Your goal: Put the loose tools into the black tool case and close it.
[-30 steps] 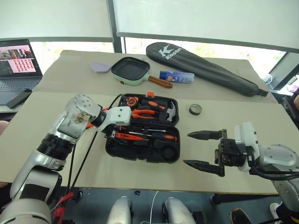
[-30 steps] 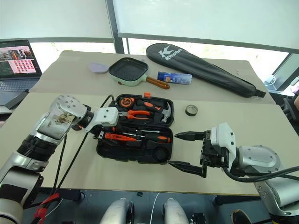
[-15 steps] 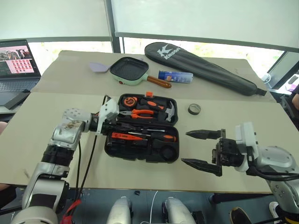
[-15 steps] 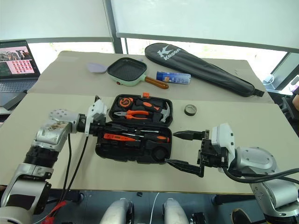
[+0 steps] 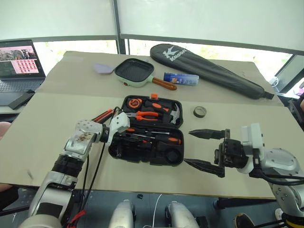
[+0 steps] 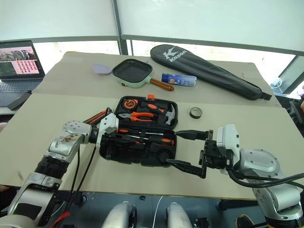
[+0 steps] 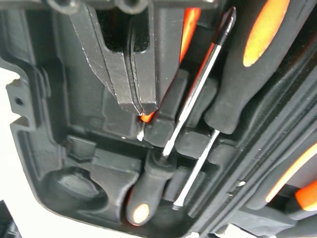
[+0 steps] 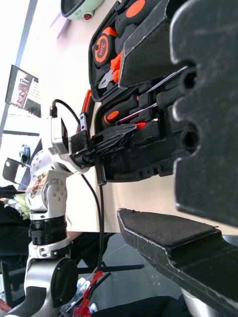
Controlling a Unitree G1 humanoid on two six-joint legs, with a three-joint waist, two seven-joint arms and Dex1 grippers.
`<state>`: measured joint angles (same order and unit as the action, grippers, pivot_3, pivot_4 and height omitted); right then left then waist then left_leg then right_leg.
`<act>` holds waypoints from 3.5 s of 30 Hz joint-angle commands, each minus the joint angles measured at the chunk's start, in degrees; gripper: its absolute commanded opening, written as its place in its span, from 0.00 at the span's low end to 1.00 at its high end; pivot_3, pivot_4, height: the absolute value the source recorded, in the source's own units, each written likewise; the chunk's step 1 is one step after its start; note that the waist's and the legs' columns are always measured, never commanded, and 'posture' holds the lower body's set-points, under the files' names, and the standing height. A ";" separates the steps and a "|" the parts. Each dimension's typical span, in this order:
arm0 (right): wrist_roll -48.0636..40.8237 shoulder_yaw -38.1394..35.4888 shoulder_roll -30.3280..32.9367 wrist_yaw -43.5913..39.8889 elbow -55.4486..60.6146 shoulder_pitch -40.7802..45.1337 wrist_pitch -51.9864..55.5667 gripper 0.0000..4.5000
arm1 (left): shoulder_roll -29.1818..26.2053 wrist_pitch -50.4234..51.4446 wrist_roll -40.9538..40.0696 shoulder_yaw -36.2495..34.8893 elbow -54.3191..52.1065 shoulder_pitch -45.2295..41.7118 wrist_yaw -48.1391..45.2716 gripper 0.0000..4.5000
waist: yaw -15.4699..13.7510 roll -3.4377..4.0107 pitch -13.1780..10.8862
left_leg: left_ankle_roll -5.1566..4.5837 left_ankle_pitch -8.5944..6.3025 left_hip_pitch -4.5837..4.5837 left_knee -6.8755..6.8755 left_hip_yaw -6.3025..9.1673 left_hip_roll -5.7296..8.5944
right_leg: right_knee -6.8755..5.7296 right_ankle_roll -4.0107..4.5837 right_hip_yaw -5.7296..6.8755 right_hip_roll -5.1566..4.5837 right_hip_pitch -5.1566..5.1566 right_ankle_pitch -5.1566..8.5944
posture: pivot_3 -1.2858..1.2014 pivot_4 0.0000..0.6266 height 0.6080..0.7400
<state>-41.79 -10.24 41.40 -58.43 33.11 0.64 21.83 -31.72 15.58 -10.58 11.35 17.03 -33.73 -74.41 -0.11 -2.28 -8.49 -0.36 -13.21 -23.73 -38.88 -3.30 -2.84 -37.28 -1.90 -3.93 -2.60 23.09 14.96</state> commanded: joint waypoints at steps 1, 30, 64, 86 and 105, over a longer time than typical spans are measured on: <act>-0.88 -1.26 -0.23 0.30 1.07 -0.22 -1.07 1.00 | -1.40 3.22 1.45 0.51 2.05 1.86 1.62 0.01 | 0.04 0.00 0.00 | 0.00 0.00 0.00 0.00 0.00 0.00 | -0.02 0.00 0.00 0.01 0.01 0.00 | 0.52 0.24 1.00; 5.64 -6.88 -9.98 -3.72 -12.11 -6.57 -23.16 1.00 | -4.29 -12.31 -18.22 -51.33 -10.68 48.57 19.67 0.99 | 0.68 0.35 0.30 | 0.04 -0.04 0.45 0.38 0.07 -0.10 | 0.10 0.05 -0.02 -0.39 -0.07 0.02 | 0.52 0.24 1.00; 4.51 -1.42 -10.11 5.96 -0.51 -7.25 -19.97 1.00 | -8.63 -1.11 2.67 -11.69 32.13 -10.06 14.22 0.43 | 0.63 0.08 0.29 | 0.05 0.00 -0.05 0.26 -0.31 0.14 | 0.12 -0.07 0.17 -0.37 0.09 0.04 | 0.52 0.24 1.00; 2.05 -3.64 9.18 -4.42 1.79 -13.08 -7.65 1.00 | -14.82 -7.93 -3.01 -2.03 -14.53 3.26 -12.43 0.38 | -0.51 -0.03 0.16 | 0.03 0.00 -0.10 0.08 -0.31 0.12 | 0.15 -0.12 0.17 -0.43 0.04 0.03 | 0.52 0.24 1.00; 3.61 -1.77 5.61 -1.50 1.65 -9.55 -7.21 1.00 | -9.29 -7.92 5.74 8.02 -13.01 0.41 -8.52 0.38 | -0.55 -0.04 0.16 | 0.02 -0.01 -0.09 0.04 -0.26 0.10 | 0.15 -0.13 0.12 -0.32 0.02 0.03 | 0.52 0.24 1.00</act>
<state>-37.74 -11.81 47.29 -60.46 34.10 -9.41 14.39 -41.47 7.75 -5.94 18.33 3.97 -32.67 -83.13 -0.66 -2.32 -8.33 -0.34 -13.22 -23.82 -38.83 -3.56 -2.74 -37.13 -2.03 -3.81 -2.92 23.11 14.99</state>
